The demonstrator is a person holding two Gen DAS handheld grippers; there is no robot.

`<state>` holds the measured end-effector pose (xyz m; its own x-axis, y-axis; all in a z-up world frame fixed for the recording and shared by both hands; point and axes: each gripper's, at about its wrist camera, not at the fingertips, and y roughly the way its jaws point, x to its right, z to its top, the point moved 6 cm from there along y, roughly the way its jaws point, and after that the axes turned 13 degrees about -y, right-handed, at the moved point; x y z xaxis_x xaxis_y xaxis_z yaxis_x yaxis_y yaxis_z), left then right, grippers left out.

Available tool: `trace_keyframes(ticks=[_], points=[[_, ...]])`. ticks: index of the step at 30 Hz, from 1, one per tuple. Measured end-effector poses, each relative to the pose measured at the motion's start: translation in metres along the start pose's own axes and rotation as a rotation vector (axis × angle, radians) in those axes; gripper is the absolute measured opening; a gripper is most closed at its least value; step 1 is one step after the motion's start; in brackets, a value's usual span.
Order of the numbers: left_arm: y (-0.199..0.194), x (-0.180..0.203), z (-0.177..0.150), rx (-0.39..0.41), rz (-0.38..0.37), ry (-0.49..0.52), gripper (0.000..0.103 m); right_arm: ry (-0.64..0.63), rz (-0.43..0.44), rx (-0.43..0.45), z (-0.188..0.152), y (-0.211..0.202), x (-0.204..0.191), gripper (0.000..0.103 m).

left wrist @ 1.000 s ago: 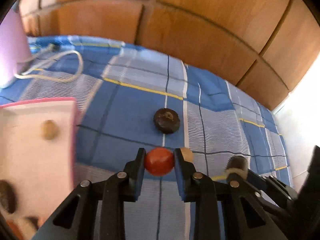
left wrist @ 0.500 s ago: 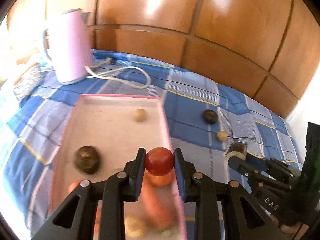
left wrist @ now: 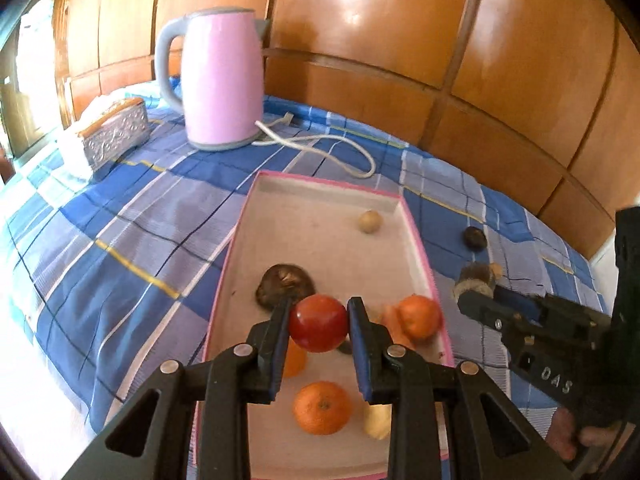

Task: Organize fruits
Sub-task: 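Place the tomato in the tray with the left gripper while the right gripper places the root slice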

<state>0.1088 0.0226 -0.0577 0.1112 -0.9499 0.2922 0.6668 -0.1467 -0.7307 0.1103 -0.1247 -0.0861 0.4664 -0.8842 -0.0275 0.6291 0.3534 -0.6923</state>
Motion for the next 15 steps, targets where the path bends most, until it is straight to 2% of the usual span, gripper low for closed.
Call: trace_keyframes(ticks=[1,4,10,15], points=[[0.000,-0.003,-0.001,0.000,0.003,-0.006,0.031,-0.001,0.003,-0.003,0.001,0.003,-0.002,0.027],[-0.001,-0.012,-0.002,0.009,0.011,-0.026,0.055,-0.004,0.028,-0.028,0.011,0.018,-0.009,0.027],[-0.007,-0.023,0.002,0.028,0.020,-0.051,0.058,-0.043,0.043,-0.057,0.022,0.041,-0.028,0.027],[-0.014,-0.031,0.003,0.052,0.040,-0.076,0.072,-0.059,0.056,-0.078,0.019,0.049,-0.039,0.028]])
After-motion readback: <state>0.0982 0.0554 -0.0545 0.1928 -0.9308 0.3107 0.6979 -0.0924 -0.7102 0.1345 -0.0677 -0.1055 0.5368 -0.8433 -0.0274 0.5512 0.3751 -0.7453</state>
